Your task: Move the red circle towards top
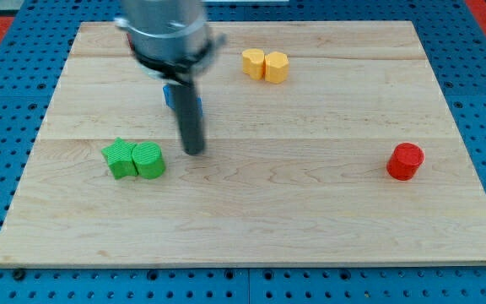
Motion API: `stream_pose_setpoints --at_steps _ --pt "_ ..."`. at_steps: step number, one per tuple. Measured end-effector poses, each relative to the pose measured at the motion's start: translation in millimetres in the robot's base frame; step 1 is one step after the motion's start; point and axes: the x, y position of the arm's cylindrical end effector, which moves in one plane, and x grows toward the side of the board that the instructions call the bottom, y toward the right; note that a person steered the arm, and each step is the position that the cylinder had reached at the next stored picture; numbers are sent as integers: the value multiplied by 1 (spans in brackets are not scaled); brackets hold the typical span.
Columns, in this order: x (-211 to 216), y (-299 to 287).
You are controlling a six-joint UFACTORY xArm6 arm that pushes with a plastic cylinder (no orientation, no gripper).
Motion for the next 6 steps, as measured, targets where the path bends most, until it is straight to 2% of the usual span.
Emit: stream_pose_setpoints --at_steps 1,2,3,4,5,6 --pt "14 75" --pt "7 88" --pt "41 152" --pt "63 251" --pt "15 257" --pt "-15 226"
